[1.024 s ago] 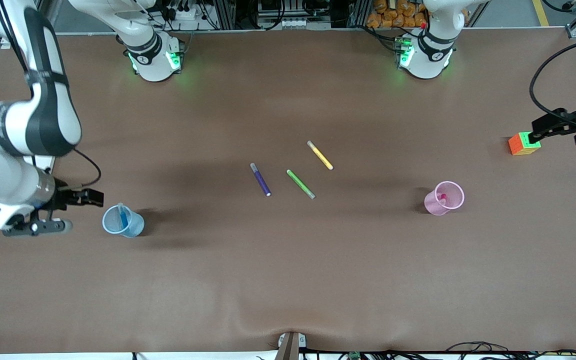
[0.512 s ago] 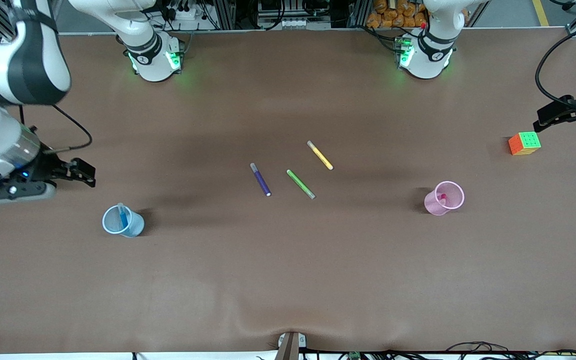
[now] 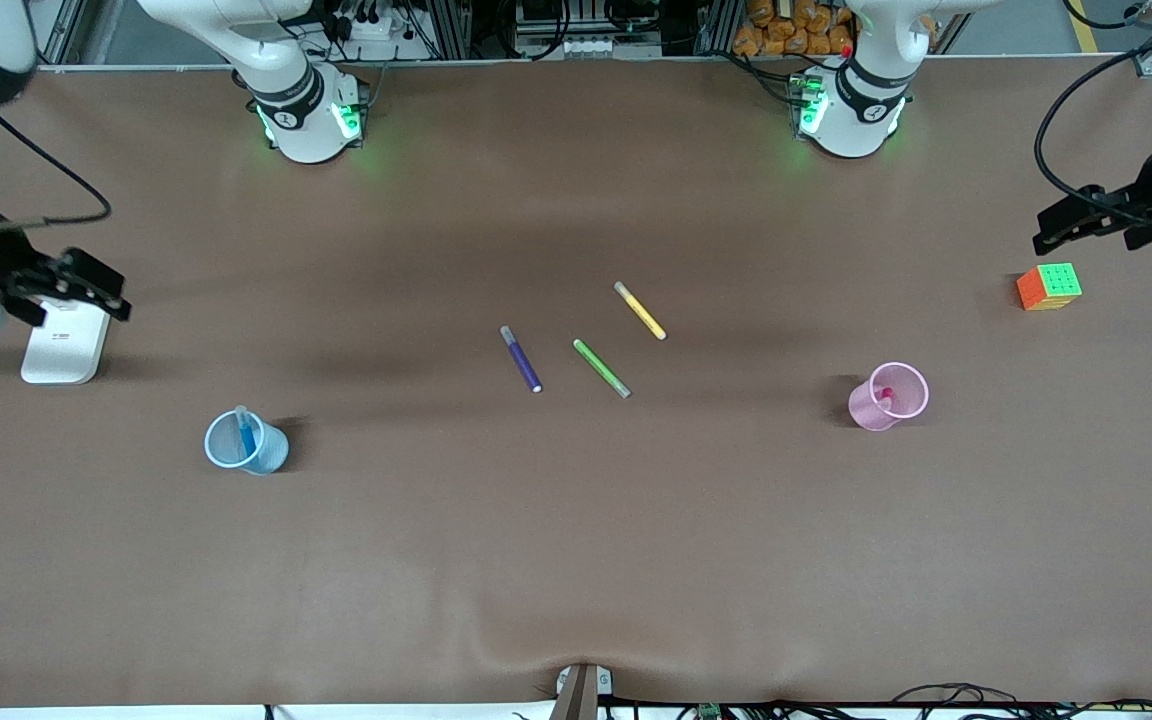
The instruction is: Place pink and blue markers in matching cups
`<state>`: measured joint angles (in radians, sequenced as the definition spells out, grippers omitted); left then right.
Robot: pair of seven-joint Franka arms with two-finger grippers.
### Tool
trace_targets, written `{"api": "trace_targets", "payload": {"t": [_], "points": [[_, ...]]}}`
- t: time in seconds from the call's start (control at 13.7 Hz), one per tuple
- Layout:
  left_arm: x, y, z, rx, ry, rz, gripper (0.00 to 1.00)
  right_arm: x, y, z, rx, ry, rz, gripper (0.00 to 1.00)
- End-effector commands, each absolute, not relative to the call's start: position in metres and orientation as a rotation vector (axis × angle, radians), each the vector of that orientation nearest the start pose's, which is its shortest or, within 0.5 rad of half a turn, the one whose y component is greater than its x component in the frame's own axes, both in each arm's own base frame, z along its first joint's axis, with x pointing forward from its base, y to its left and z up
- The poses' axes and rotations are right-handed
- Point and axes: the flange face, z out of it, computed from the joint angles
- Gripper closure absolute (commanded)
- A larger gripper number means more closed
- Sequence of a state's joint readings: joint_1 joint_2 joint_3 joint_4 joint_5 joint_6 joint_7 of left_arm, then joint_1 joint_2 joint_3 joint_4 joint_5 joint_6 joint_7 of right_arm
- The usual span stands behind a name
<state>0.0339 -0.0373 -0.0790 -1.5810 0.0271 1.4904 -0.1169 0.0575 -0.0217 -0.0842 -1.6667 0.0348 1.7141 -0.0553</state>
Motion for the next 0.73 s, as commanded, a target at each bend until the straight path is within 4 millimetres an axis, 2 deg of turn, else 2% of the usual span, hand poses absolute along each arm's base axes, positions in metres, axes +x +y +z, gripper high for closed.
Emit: {"api": "trace_targets", "payload": {"t": [0.0,0.29,0.44,0.66], "points": [[0.521,-0.03,0.635,-3.083,-0.17,0.015,0.0,0.55,-0.029,0.633,-3.105,0.042,-0.088,0.0],[0.509,-0.03,0.641,-3.085,-0.166,-0.134,0.0,0.539,-0.046,0.648,-3.114,0.073,-0.089,0.0],[0.515,-0.03,0.653,-3.088,-0.141,-0.167,0.0,0.532,-0.047,0.647,-3.112,0.072,-0.017,0.0],[0.526,-0.024,0.655,-3.093,-0.158,-0.112,0.0,0.532,-0.04,0.647,-3.142,0.056,-0.014,0.0]]}}
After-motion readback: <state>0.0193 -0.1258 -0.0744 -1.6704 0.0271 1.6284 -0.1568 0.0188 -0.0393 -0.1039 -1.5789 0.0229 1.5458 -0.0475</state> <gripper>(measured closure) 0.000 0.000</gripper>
